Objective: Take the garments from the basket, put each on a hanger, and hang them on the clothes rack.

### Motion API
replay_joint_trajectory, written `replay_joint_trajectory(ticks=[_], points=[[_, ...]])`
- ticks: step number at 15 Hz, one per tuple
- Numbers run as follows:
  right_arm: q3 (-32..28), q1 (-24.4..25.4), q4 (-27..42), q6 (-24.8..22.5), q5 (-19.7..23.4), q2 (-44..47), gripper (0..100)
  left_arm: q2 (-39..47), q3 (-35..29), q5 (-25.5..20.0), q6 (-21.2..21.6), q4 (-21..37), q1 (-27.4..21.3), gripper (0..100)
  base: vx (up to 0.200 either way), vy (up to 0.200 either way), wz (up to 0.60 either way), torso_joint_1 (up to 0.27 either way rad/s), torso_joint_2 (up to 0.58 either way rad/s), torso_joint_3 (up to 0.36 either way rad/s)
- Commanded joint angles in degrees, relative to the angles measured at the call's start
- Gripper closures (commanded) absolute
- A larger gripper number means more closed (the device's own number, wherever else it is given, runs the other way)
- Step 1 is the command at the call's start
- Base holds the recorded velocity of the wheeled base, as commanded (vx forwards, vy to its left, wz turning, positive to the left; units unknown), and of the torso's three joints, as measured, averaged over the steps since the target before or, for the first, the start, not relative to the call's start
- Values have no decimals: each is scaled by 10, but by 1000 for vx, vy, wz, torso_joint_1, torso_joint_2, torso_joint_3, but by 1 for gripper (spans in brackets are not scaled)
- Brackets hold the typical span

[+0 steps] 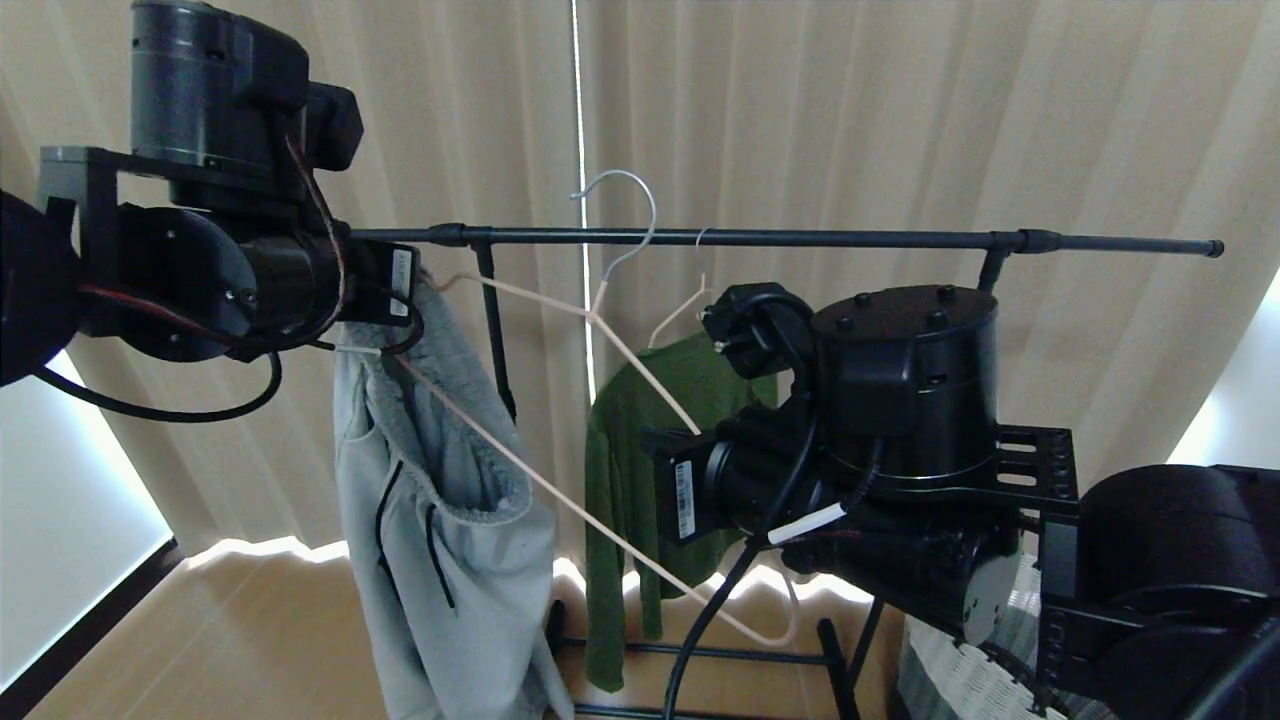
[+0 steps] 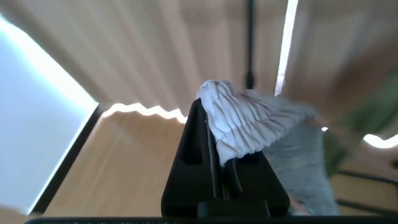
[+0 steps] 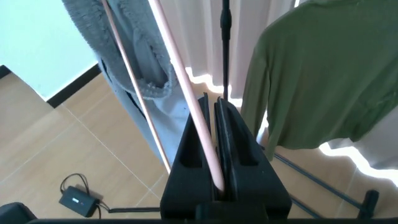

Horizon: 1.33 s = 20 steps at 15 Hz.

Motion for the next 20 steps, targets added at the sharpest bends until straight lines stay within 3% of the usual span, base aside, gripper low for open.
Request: replay_joint_trajectory(ticks=[1,5,8,14,20], points=[[3,2,1,0,1,-2,100,-24,10,-39,6,0,-20,100,0,0,0,0,0,0],[31,2,0,-19,9,-16,100,-70,51,-225,78,0,-22,100,0,0,0,0,0,0],[35,2,-1,-22,14,-10,100,-80,57,-326,107,-5,-31,100,0,0,0,0,0,0],[30,2,-2,-22,14,0,100,-82,95,-379,107,-81,-99,100,0,0,0,0,0,0],[35,-6,-2,-22,14,-43,100,-105,152,-366,106,-81,-86,100,0,0,0,0,0,0]])
